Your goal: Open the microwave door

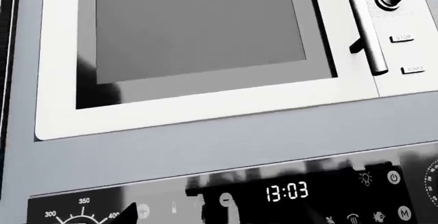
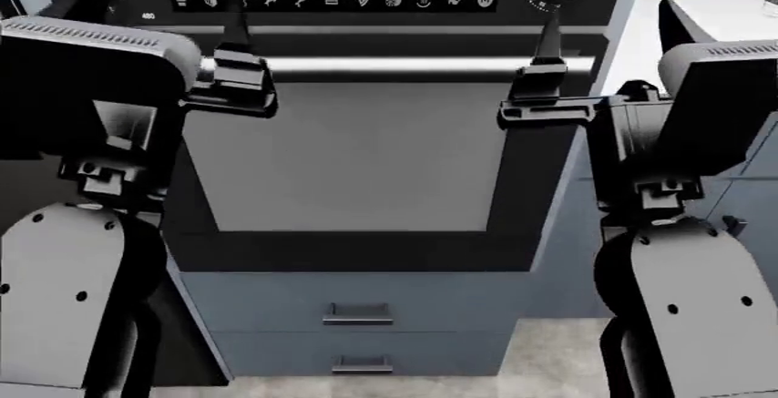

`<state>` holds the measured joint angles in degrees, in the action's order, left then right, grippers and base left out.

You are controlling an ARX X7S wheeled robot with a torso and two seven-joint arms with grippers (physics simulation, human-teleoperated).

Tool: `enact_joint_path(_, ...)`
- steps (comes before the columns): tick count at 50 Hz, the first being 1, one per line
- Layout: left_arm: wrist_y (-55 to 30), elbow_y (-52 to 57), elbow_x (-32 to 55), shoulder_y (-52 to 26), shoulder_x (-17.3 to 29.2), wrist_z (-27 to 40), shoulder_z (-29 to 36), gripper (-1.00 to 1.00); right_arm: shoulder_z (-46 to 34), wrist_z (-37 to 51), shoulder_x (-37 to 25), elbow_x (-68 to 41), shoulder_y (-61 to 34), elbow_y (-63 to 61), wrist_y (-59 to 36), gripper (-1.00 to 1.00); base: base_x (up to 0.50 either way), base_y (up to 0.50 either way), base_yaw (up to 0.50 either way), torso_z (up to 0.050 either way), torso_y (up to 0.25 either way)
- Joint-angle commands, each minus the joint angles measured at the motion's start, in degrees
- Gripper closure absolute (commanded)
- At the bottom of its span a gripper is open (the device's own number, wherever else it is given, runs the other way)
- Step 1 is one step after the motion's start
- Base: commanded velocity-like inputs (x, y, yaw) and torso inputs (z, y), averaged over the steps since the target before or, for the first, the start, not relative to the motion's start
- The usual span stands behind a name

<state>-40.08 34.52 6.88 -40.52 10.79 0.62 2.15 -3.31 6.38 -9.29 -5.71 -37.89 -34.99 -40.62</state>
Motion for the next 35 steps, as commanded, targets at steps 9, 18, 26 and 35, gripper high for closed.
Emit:
enact_joint_path(9, -15.93, 9.97, 2.74, -20.05, 3.15, -0.12, -2.9, -1.0, 0.89, 0.44, -0.55, -2.82, -22.99, -10.23, -17.98, -1.0, 0.0, 0.0, 0.0, 0.05, 0.0)
enact_joint_path(18, -17.53, 11.84, 3.6, -21.43, 3.26, 0.04, -4.05, -1.0, 1.34, 0.95, -0.34, -3.71, -25.73, -13.17, -21.22, -1.0, 0.0, 0.0, 0.0, 0.05, 0.0)
enact_joint_path(26, -17.61, 12.02, 3.0, -20.45, 3.08, 1.39, -4.05, -1.0, 1.07, 1.22, -0.54, -3.87, -22.38, -13.66, -19.56, -1.0, 0.23, -0.06, 0.0, 0.004, 0.0)
enact_joint_path(35, -17.63, 11.21, 2.98, -20.4, 2.71, 2.05, -3.27, -1.0, 1.73, 1.34, -0.7, -4.29, -21.13, -12.86, -18.53, -1.0, 0.5, -0.13, 0.0, 0.0, 0.0)
